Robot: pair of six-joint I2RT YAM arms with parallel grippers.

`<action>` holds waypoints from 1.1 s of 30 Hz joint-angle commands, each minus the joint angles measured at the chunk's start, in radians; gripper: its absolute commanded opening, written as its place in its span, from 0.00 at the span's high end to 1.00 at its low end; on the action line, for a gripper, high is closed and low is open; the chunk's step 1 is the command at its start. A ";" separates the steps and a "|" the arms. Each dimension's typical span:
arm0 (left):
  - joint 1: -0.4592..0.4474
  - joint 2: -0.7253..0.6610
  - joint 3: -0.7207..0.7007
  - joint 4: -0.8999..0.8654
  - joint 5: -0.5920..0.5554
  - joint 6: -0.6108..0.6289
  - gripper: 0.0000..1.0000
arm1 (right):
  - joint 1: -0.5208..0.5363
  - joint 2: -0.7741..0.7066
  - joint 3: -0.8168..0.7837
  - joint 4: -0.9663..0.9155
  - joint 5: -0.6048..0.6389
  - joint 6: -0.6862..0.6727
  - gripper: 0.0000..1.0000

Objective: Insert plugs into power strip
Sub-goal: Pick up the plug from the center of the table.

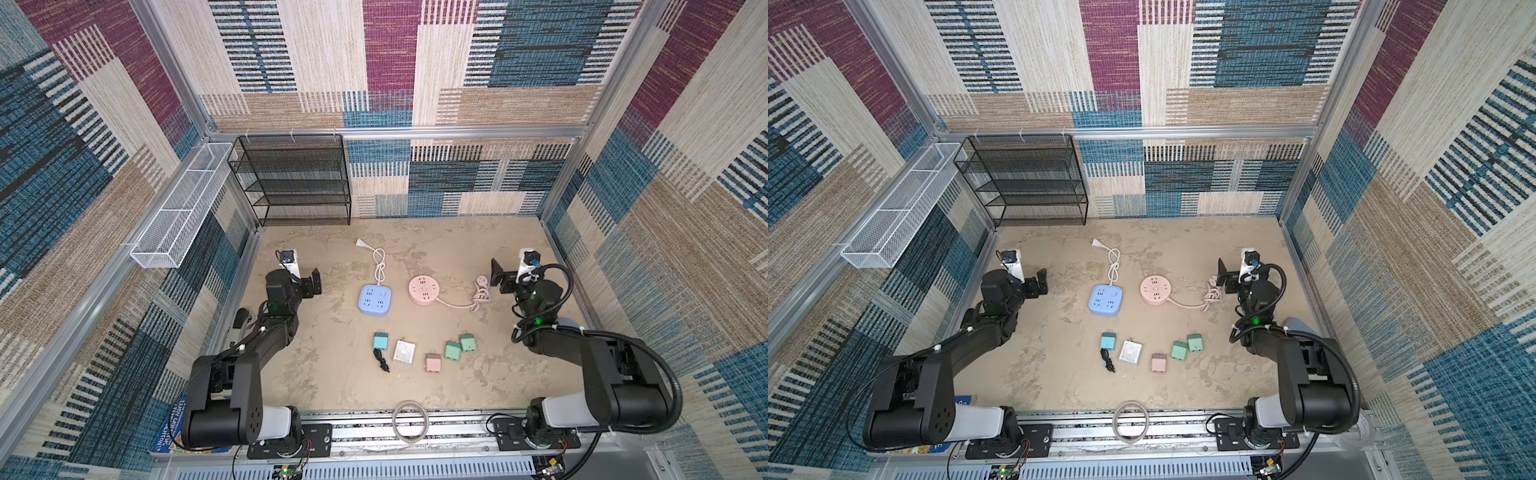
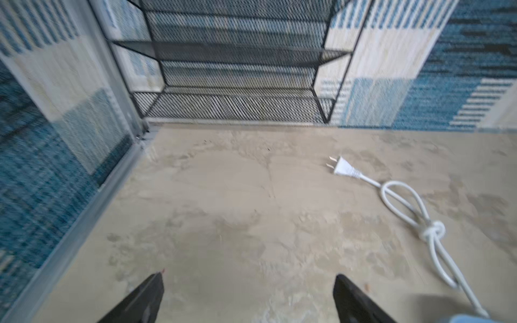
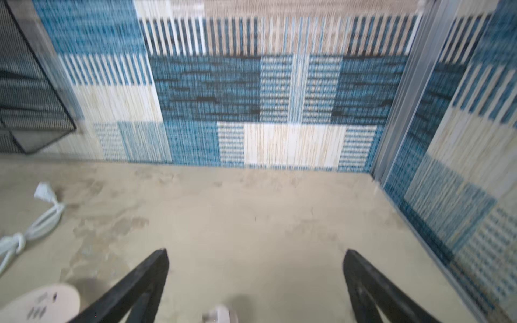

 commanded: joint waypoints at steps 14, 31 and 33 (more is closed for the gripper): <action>-0.133 -0.025 0.329 -0.753 0.106 -0.396 0.00 | 0.091 -0.234 0.264 -1.015 0.049 0.434 0.04; -0.399 -0.144 0.383 -1.114 0.226 -0.394 0.00 | 0.098 -0.199 0.296 -1.268 -0.623 0.553 0.35; -0.400 -0.144 0.389 -1.125 0.227 -0.409 0.00 | 0.098 -0.182 0.302 -1.285 -0.619 0.538 0.36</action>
